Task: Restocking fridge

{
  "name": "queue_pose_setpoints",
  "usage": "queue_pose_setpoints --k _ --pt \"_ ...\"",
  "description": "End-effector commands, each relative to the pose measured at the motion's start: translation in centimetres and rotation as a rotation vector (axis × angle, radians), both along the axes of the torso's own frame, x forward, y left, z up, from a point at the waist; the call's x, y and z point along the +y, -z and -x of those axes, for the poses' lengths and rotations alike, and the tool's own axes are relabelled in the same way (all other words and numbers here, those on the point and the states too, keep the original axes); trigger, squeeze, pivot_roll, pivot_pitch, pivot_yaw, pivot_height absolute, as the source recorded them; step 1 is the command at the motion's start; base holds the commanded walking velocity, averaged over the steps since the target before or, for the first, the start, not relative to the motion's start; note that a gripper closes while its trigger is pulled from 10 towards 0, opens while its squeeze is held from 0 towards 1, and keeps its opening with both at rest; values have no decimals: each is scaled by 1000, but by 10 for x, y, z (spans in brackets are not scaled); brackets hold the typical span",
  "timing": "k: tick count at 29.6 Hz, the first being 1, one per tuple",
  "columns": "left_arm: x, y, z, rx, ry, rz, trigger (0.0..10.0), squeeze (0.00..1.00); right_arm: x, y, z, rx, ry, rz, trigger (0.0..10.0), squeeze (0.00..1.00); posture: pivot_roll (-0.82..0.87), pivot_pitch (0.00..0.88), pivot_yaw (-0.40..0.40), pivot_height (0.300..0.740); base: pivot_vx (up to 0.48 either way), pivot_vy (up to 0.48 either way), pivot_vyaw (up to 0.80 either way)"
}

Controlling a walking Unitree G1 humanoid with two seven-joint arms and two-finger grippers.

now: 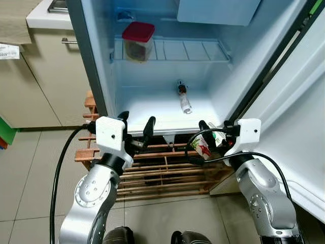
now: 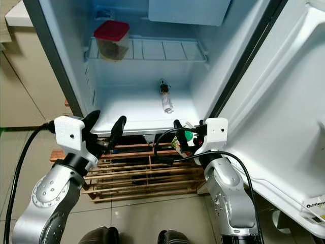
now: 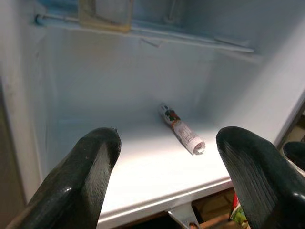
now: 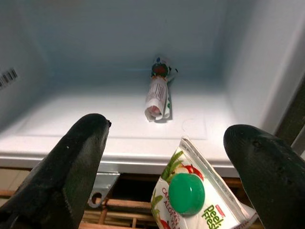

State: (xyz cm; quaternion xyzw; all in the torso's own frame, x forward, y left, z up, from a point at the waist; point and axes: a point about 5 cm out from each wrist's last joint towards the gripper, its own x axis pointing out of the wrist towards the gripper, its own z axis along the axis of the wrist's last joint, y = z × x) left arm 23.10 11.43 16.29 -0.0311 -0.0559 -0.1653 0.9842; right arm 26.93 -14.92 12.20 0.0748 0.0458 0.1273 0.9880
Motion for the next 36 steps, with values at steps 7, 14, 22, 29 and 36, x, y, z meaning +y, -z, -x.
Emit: queue_pose_setpoints --k 7,14,22,29,36 --pt "0 -4 13 6 -7 -2 10000 0 6 8 3 51 -64 40 10000 0 -49 222 -113 740 0 0 0" --pt "4 -5 21 21 -18 -13 10000 0 7 10 3 55 -68 65 10000 0 -38 248 -113 740 0 0 0" --pt "5 -6 23 30 -16 -20 10000 0 8 -14 6 -57 -76 107 10000 0 -41 253 -110 740 0 0 0" --pt "2 -6 21 37 -8 -25 10000 0 11 -20 14 -46 -119 59 10000 0 -57 243 -115 740 0 0 0" --pt "0 -6 19 35 -9 -19 10000 0 5 -17 10 -26 -72 85 10000 0 -59 235 -119 740 0 0 0"
